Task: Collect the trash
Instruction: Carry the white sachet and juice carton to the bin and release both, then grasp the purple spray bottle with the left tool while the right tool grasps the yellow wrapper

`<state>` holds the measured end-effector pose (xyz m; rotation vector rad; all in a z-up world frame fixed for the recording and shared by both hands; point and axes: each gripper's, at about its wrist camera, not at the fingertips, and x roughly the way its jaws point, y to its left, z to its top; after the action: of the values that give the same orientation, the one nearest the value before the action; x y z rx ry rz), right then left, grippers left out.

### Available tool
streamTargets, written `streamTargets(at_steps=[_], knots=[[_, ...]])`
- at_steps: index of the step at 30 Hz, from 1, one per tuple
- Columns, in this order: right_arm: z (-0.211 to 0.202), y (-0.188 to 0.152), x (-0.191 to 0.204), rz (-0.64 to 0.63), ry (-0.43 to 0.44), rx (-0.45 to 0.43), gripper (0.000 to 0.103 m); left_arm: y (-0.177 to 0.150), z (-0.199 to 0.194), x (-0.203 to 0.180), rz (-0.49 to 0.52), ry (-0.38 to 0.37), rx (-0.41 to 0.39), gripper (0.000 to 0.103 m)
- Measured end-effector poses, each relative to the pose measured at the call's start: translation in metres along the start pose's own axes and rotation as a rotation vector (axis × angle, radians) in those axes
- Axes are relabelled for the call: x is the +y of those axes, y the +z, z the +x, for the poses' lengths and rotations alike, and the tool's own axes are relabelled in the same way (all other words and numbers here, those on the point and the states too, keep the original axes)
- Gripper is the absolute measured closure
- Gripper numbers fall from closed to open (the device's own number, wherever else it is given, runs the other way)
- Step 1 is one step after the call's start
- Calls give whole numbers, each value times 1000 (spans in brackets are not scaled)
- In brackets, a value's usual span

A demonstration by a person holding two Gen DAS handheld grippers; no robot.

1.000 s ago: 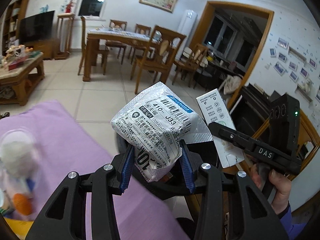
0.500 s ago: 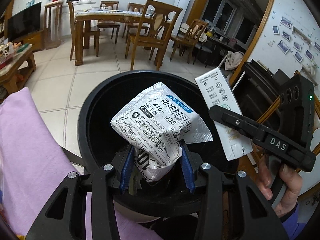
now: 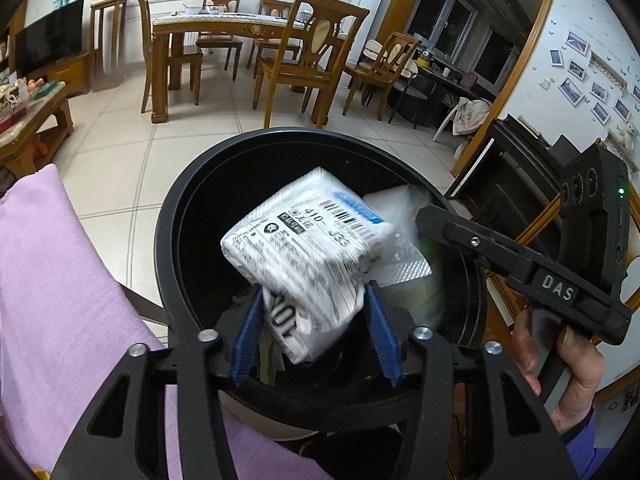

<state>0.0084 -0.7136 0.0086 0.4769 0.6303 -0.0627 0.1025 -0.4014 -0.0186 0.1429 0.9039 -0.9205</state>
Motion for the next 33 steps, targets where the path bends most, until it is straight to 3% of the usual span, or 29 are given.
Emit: streamTargets(at_steps=[6,7,9,14,18,26,33], knots=[[-1,-1,8,-7,-7,-8,36,-5,-20,0,13,3,-27,48],[-1,-1,11,-10,-7,-9,36,-6,-24,1,12,2,-33,43],[-3,-4,23,-23,-1,-10,36,-10,-36,2,14,5,-52,38],[0,-6,56,-69,29,0,36,-24,-78,21,-5,27,-91,37],[10,-11,108,-137,75,29,36,-39,-116,54,-51,77,-125,37],[41,-37,220,-285,211,115,36,-96,-205,157,-208,251,-178,37],[62,-86,331,-510,366,222,36,-141,-242,233,-298,376,-112,38]])
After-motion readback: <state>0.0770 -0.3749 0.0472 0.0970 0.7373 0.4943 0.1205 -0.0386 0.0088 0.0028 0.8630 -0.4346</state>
